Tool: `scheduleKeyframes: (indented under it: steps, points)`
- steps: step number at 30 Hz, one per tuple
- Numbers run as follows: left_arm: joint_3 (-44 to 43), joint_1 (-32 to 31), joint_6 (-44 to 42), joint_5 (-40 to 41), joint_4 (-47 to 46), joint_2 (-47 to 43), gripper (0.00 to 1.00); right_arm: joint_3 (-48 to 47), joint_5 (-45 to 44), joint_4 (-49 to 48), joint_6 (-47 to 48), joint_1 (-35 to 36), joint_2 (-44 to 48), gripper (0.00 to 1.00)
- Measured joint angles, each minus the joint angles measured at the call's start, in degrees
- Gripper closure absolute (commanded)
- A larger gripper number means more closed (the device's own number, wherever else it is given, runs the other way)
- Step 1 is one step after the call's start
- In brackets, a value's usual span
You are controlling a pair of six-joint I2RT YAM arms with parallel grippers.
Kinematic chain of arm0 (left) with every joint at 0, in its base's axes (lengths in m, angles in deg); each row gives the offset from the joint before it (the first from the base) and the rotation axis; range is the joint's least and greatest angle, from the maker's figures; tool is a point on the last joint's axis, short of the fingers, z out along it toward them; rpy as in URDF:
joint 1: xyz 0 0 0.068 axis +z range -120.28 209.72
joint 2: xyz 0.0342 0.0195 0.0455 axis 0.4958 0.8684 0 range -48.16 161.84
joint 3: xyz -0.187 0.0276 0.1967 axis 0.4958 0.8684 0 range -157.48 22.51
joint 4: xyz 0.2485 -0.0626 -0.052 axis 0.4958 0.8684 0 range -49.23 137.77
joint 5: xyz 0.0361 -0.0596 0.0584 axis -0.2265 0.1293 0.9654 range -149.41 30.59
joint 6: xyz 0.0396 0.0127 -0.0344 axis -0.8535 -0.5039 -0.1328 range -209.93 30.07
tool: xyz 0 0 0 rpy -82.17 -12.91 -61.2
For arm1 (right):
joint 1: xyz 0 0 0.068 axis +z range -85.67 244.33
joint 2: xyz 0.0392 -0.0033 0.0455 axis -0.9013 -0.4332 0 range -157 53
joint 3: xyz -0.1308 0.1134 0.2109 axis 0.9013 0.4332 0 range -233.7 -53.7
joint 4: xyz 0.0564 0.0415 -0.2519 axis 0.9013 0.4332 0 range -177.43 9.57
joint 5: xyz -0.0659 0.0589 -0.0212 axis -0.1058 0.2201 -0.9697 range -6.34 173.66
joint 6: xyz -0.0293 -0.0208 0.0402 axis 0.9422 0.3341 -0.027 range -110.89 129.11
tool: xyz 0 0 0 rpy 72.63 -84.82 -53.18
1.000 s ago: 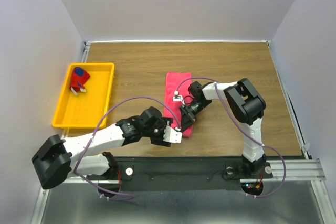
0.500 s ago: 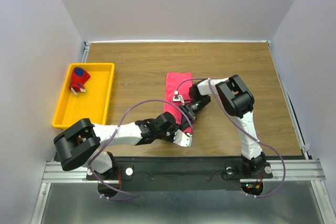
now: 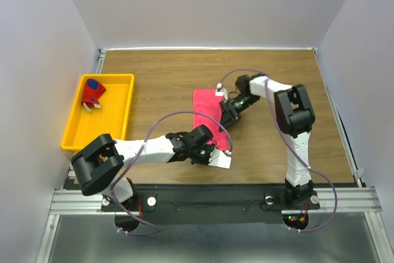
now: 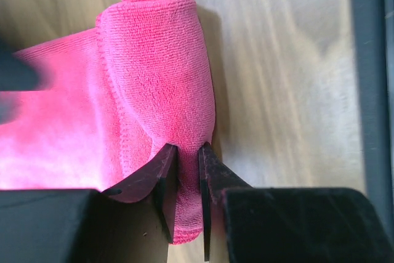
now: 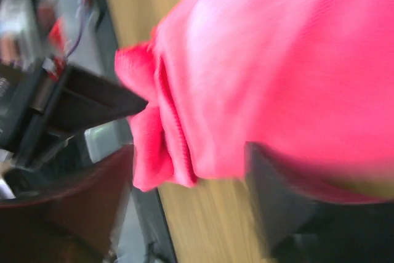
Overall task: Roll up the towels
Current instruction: Roll the towel
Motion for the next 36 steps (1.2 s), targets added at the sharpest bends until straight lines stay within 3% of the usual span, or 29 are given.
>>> scheduleKeyframes:
  steps: [5, 9, 16, 20, 25, 28, 31, 36]
  points:
    - [-5.86, 3.82, 2.29, -7.02, 6.4, 4.11, 0.82, -1.09, -4.22, -4.76, -2.89, -8.02, 9.44, 0.0]
    - [-11.61, 8.52, 4.09, -14.47, 12.26, 8.68, 0.82, 3.39, -9.16, -6.6, -2.27, -11.72, 19.89, 0.0]
    - [-21.03, 16.48, 6.75, -28.52, 21.66, 18.4, 0.81, 16.85, -14.95, -9.07, -0.87, -10.21, 41.57, 0.0]
    - [-27.52, 19.98, 6.58, -36.52, 28.96, 25.97, 0.81, 22.05, -20.46, -10.45, 0.02, -7.41, 47.6, 0.0]
    - [-36.35, 24.35, 3.21, -47.56, 40.92, 36.94, 0.81, 28.94, -28.2, -14.56, -0.66, 1.31, 52.72, 0.01]
    - [-38.51, 26.84, 1.86, -52.33, 45.38, 40.94, 0.81, 31.47, -34.77, -19.34, -1.75, 12.48, 52.54, 0.02]
    - [-39.87, 28.55, 0.26, -54.1, 49.46, 43.1, 0.81, 32.46, -40.0, -24.96, -2.34, 21.27, 50.34, 0.03]
    - [-40.7, 29.57, -1.49, -55.04, 53.68, 44.98, 0.81, 34.51, -47.3, -33.66, -2.4, 28.92, 46.75, 0.03]
